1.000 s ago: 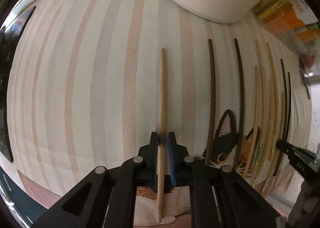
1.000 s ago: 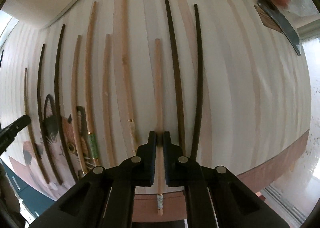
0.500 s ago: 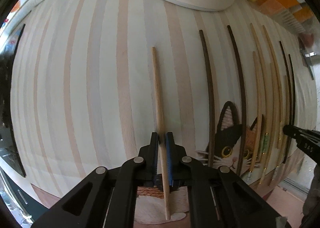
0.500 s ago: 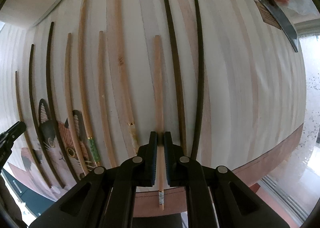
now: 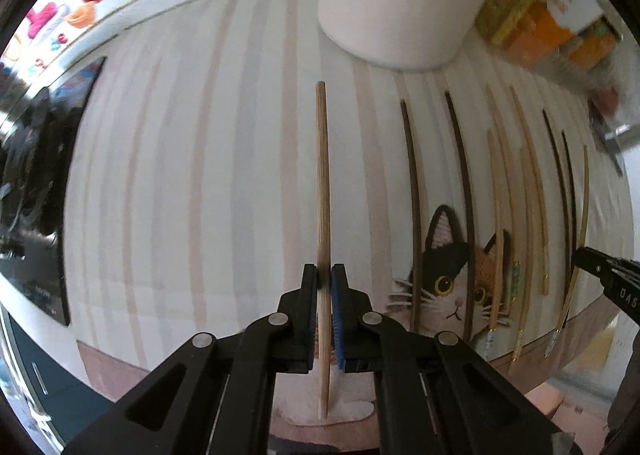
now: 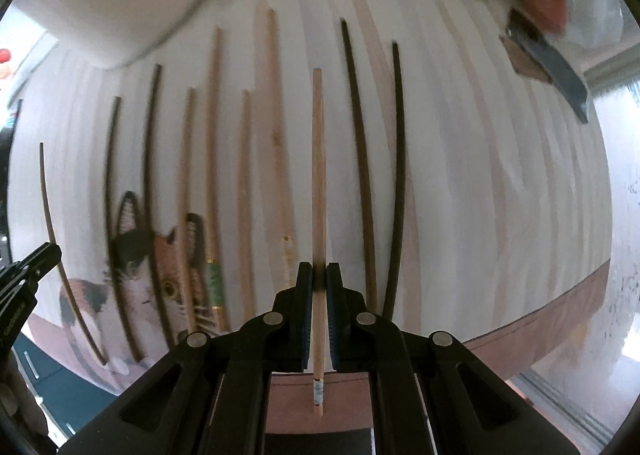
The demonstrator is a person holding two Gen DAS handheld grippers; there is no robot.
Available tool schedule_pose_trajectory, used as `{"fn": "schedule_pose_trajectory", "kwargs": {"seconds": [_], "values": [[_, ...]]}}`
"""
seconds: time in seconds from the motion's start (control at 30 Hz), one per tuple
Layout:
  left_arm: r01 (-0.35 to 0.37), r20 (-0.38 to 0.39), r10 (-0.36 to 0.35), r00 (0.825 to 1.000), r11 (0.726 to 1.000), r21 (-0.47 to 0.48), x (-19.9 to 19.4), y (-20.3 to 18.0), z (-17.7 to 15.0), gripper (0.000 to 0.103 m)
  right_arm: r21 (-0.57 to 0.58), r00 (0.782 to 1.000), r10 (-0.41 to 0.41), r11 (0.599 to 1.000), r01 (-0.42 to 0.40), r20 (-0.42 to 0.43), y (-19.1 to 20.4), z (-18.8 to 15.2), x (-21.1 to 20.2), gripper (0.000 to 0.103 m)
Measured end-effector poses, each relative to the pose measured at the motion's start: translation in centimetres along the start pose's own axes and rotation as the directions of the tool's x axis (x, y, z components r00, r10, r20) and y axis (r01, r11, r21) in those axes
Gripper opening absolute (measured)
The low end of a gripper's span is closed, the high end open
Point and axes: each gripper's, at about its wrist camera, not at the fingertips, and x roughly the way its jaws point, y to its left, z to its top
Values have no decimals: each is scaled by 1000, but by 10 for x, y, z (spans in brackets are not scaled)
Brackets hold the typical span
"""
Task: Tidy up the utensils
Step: 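Lift both held chopsticks and carry them over the beige holder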
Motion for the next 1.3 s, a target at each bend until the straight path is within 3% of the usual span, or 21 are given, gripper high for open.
{"fn": "schedule_pose_trajectory", "kwargs": {"seconds": [0.17, 0.23, 0.37, 0.4, 0.5, 0.63, 0.8, 0.87, 1.0, 1.2, 1.3], "values": [[-1, 70, 5, 998, 998, -57, -32, 10, -2, 4, -35, 997, 27, 999, -25, 67, 10, -6, -29, 7], [-2, 96, 9, 995, 997, -76, -51, -6, 3, 4, -49, 994, 39, 998, -34, 104, 12, -5, -40, 7], [9, 155, 5, 988, 996, -89, -79, -12, 3, 4, -67, 984, 74, 996, -64, 164, -20, 0, -72, 7], [8, 167, 7, 986, 996, -89, -82, -17, 17, 4, -70, 981, 81, 995, -70, 175, -24, 2, -79, 7], [33, 226, -8, 974, 994, -106, -102, -25, 26, 4, -91, 969, 101, 992, -82, 227, -27, 5, -100, 7], [89, 338, -41, 940, 988, -127, -148, -21, 42, 4, -130, 945, 141, 986, -106, 296, -28, 20, -124, 7], [163, 472, -89, 877, 979, -118, -207, -22, 74, 4, -146, 885, 232, 971, -188, 404, -22, 47, -172, 7], [192, 519, -108, 848, 975, -111, -226, -23, 97, 4, -147, 848, 271, 962, -229, 454, -20, 63, -194, 7], [190, 577, -94, 811, 976, -107, -245, -28, 140, 4, -161, 772, 330, 943, -291, 544, -7, 100, -240, 7], [212, 615, -100, 782, 971, -111, -251, -32, 204, 4, -170, 676, 344, 935, -312, 652, 12, 156, -275, 7], [229, 628, -109, 770, 967, -113, -250, -30, 230, 4, -157, 639, 332, 936, -316, 694, 20, 178, -282, 7]]}}
